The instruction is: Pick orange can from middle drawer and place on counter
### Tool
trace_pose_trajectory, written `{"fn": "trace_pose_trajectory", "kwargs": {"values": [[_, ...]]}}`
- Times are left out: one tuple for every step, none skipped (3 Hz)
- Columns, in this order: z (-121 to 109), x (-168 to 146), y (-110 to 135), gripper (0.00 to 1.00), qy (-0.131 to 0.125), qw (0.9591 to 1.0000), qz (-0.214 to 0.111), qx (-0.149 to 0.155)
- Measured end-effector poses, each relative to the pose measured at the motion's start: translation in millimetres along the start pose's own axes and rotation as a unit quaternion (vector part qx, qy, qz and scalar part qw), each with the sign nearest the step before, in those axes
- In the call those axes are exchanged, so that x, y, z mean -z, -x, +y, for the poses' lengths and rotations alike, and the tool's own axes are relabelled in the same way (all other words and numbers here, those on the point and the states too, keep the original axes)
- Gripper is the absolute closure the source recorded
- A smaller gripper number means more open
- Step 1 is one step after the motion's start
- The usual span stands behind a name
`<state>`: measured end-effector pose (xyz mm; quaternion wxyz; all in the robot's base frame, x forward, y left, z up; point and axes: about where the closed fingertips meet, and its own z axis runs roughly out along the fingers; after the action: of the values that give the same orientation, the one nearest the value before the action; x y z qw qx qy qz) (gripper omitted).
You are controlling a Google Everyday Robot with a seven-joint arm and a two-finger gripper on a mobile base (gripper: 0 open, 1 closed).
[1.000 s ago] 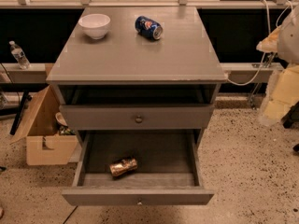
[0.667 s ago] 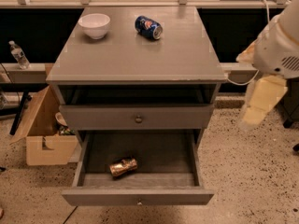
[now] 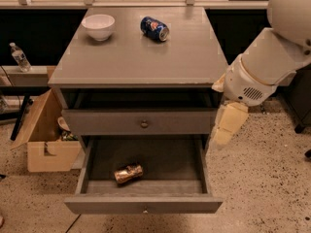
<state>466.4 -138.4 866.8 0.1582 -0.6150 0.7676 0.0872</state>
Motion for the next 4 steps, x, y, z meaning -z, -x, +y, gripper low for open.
{"fn": "trace_pose_trajectory", "kwargs": {"values": [[8,-38,5,0.0,0.022,0.9993,-0.03,0.001],[25,-100,16,0.0,0.043,0.9978,-0.051,0.001],[40,-165,30,0.0,0.06,0.996,-0.066,-0.006],[42,-229,51,0.0,0.065,0.9934,-0.092,-0.023]]}}
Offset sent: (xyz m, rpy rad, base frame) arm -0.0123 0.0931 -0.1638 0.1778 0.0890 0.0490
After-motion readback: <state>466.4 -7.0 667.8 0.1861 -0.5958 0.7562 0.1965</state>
